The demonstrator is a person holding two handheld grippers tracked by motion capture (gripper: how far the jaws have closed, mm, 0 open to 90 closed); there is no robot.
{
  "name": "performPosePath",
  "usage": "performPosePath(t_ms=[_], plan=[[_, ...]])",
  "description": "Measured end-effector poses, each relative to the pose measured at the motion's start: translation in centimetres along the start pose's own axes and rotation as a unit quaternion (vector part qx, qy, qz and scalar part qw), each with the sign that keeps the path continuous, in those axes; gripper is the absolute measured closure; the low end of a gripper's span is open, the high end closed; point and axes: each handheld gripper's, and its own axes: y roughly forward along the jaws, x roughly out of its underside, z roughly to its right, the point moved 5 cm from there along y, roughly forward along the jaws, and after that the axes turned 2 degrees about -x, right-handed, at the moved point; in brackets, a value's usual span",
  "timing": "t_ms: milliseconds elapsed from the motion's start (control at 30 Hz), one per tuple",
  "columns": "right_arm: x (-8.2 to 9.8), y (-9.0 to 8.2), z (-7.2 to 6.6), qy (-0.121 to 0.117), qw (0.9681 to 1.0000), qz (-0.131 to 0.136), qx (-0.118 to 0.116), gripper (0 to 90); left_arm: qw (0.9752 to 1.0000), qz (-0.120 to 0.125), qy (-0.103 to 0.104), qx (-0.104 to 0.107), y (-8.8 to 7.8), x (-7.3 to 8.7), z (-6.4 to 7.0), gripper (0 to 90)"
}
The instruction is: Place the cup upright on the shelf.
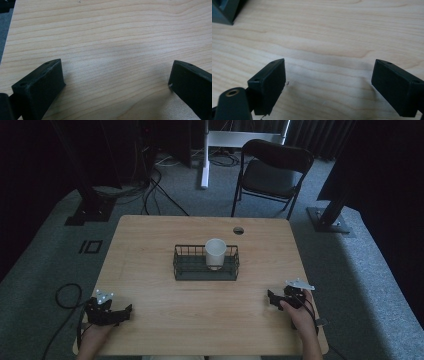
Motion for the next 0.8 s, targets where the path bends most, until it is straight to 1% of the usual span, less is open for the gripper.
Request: performPosePath(t_ms=[67,100,167,233,800], plan=[[0.04,0.02,0.0,-0.001,1.0,-0.003,0.0,11.9,1.0,0.0,0.0,0.0,0.0,0.0,0.0,0.1],[0.1,0.06,0.01,-0.002,1.0,-0.009,0.0,11.9,1.0,0.0,0.0,0.0,0.0,0.0,0.0,0.1],[0.17,0.13,-0.06,-0.012,0.9998,-0.016,-0.001,12.1,1.0,0.0,0.0,0.0,0.0,0.0,0.0,0.1],[0.23,0.18,-0.16,-0.028,0.9994,-0.021,0.003,12.1,1.0,0.0,0.0,0.0,0.0,0.0,0.0,0.1],[0.24,0.17,-0.15,-0.031,0.9993,-0.022,-0.002,11.7,1.0,0.0,0.0,0.0,0.0,0.0,0.0,0.1]])
